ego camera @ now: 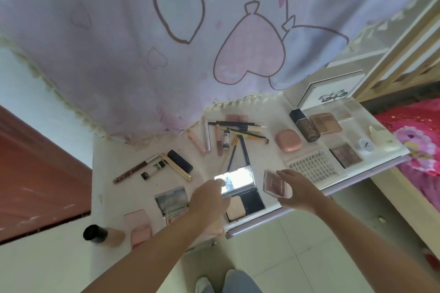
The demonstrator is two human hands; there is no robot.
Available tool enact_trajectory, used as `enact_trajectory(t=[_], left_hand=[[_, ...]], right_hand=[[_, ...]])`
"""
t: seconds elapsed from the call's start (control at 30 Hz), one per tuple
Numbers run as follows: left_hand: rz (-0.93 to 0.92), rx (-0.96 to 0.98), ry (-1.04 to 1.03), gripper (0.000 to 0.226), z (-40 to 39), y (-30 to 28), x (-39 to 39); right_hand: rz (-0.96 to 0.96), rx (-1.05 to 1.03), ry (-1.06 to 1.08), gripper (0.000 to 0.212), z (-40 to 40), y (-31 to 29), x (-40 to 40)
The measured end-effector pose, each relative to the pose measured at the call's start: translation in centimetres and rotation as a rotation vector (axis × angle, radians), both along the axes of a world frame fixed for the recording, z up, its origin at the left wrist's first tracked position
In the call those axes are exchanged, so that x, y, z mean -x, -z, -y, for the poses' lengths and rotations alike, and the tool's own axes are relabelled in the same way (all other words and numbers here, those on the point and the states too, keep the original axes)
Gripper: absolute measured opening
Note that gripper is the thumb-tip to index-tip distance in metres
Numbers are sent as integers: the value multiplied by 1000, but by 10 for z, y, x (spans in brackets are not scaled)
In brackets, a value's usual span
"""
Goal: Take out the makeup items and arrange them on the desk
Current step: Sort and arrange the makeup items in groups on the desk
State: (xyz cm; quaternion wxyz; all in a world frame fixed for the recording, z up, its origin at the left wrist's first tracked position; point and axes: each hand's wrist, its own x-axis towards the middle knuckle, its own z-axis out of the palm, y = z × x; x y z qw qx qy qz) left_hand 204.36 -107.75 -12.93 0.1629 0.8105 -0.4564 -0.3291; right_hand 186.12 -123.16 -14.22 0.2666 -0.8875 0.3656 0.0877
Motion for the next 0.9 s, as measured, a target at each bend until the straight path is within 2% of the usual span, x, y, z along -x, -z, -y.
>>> enact_trajectory(t=[0.17, 0.33, 0.47, 0.57, 0.63, 0.73, 0.9], left_hand=[[-555, 158, 82, 56, 30, -35, 12], [-868, 372, 188, 42, 61, -81, 26], [-923, 505, 182, 47, 82, -101, 38], [-928, 526, 134, 55, 104, -109, 50], [-962, 547, 135, 45, 123, -116, 56], [-1143, 551, 0, 14, 154, -127, 61], [-1042, 588, -241, 16, 202, -139, 77]], right_hand=[[395, -117, 157, 40, -23, -68, 19], [627, -208, 209, 46, -26, -118, 35], [779, -279, 225, 58, -8, -133, 51], [882, -385, 243, 53, 15, -140, 60], [909, -404, 250, 43, 36, -146, 64], [937, -403, 273, 43, 76, -156, 67], [908, -277, 226, 32, 139, -168, 64]])
